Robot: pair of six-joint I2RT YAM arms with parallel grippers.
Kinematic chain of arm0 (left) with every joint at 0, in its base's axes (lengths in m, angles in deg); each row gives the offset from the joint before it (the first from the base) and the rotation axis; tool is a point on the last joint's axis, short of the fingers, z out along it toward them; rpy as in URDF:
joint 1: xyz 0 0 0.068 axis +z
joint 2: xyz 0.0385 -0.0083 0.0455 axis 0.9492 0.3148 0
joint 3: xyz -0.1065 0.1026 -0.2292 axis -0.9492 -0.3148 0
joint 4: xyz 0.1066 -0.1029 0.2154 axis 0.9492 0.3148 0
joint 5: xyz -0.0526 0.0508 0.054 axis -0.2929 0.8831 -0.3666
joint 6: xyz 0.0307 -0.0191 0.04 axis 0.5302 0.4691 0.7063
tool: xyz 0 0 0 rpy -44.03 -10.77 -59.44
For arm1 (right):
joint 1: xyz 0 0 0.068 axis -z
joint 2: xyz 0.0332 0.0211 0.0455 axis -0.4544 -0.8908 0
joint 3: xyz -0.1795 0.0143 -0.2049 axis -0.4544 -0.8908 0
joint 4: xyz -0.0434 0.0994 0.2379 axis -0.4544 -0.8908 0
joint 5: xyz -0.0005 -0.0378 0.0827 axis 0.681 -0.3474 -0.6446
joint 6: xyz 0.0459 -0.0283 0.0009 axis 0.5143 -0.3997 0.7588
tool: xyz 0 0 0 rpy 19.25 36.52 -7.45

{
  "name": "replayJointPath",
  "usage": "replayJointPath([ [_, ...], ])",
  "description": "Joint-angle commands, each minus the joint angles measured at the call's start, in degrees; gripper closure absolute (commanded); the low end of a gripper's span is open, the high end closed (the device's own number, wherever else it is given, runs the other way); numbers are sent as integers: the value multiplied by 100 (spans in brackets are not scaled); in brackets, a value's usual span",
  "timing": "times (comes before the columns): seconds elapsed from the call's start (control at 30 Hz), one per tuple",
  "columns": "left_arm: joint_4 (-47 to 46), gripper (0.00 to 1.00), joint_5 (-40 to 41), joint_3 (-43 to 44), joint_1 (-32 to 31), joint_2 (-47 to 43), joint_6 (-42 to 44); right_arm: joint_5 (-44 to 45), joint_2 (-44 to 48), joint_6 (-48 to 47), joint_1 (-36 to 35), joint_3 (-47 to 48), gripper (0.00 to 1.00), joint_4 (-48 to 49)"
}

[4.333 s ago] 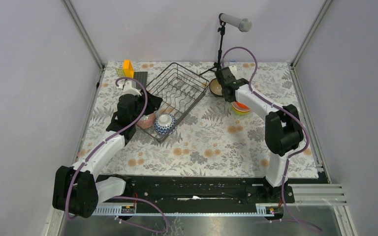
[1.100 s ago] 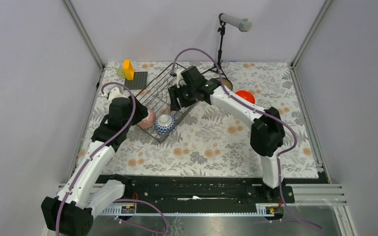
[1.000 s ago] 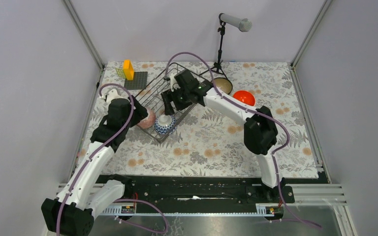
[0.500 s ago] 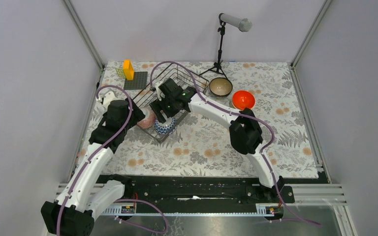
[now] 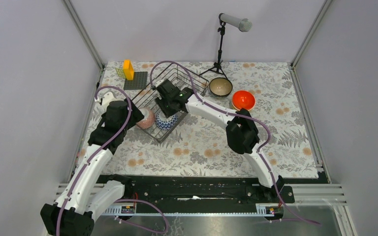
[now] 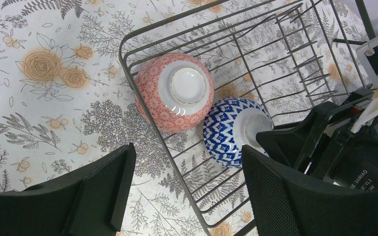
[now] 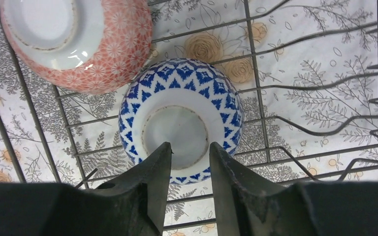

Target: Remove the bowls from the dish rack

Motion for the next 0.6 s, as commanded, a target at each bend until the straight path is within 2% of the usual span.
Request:
replayJointPath([
  [0.0, -235, 17, -156, 60, 28, -26, 72, 550, 9, 303, -5, 118, 59, 68],
  [0.1, -270, 17, -279, 65, 33, 2, 88, 344, 48, 381, -9, 101, 56, 136],
  [0.13, -273, 16, -307, 60, 27, 6, 94, 269, 55, 384, -11, 104, 50, 137],
  [0.2, -274, 16, -329, 59, 31, 12, 98, 184, 79, 382, -8, 72, 30, 160],
  [0.23, -275, 16, -337, 63, 30, -2, 106, 174, 96, 381, -11, 43, 27, 186],
  [0.3, -285, 17, -344, 39, 27, -16, 115, 176, 99, 402, -5, 19, 25, 216],
  [0.43, -373, 16, -436, -18, 27, -33, 117, 236, 25, 517, 0, 39, 32, 206],
  [0.57, -369, 16, -461, -12, 27, -19, 129, -28, 30, 557, -2, -36, 13, 245],
])
